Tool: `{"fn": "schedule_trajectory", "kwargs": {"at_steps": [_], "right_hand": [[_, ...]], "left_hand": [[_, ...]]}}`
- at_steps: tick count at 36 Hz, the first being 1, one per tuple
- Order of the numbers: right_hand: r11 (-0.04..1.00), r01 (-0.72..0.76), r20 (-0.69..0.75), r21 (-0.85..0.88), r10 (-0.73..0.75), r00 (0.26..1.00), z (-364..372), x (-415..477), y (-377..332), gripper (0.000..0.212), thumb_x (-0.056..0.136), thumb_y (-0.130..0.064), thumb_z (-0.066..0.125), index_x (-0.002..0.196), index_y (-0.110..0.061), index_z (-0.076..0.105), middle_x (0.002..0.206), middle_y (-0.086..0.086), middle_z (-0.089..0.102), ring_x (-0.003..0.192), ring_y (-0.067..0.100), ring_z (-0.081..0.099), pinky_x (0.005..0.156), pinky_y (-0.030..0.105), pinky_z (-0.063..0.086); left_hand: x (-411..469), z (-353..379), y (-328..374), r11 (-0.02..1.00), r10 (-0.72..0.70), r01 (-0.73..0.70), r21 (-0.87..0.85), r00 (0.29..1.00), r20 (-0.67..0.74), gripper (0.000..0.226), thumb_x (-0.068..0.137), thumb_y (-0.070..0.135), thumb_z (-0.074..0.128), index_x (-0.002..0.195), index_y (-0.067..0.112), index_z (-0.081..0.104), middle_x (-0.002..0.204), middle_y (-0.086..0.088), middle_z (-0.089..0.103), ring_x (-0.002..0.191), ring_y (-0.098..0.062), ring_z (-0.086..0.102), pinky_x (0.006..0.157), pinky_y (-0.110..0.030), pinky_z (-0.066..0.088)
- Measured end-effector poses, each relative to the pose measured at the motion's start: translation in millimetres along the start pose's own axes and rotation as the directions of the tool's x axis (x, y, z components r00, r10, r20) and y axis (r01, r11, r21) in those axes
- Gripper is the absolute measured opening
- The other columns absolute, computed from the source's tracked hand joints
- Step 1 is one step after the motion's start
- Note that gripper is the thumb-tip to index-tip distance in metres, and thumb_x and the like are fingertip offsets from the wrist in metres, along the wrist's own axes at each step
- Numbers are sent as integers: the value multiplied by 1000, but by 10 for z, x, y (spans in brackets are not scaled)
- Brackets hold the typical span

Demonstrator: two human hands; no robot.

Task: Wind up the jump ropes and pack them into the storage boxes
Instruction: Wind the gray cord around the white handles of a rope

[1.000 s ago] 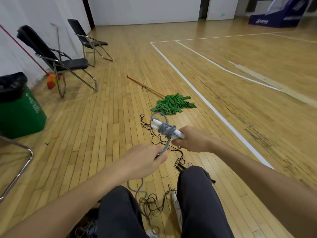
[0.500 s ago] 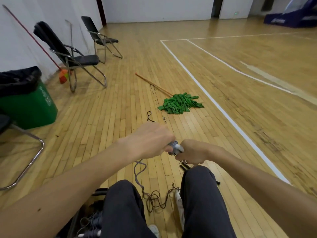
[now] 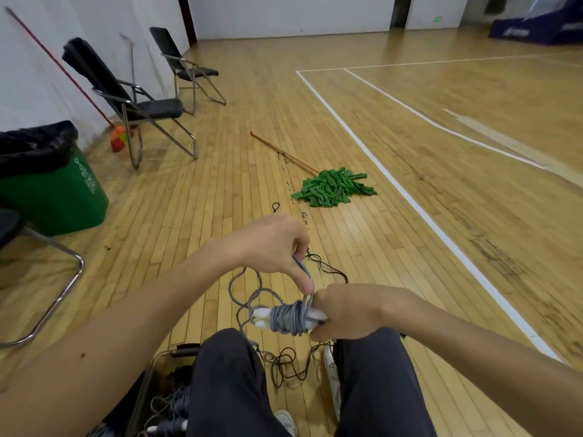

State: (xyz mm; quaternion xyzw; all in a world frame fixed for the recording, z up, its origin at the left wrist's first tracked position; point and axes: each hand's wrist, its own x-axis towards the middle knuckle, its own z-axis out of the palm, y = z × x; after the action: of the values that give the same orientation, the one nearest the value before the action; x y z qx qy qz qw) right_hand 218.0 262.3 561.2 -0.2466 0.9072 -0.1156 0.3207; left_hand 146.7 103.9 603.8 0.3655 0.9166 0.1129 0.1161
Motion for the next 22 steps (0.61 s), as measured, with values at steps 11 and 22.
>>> {"fn": "schedule_trajectory", "kwargs": {"at_steps": [11, 22], "right_hand": [[938, 249, -222, 240, -196, 955, -173, -259, -96, 23, 95, -23, 67, 75, -16, 58, 63, -9, 59, 55, 7, 53, 54, 22, 42], [637, 365, -393, 679, -106, 914, -339, -227, 104, 19, 98, -18, 65, 87, -3, 60, 67, 4, 53, 49, 11, 42, 46, 21, 37]], "left_hand": [[33, 327, -513, 645, 73, 107, -757, 977, 199, 10, 81, 26, 75, 76, 18, 73, 63, -1, 62, 53, -9, 51, 49, -19, 42], [-180, 549, -284, 223, 4, 133, -966, 991, 137, 25, 102, 28, 48, 93, 16, 68, 60, -4, 38, 43, -10, 25, 45, -27, 15]]}}
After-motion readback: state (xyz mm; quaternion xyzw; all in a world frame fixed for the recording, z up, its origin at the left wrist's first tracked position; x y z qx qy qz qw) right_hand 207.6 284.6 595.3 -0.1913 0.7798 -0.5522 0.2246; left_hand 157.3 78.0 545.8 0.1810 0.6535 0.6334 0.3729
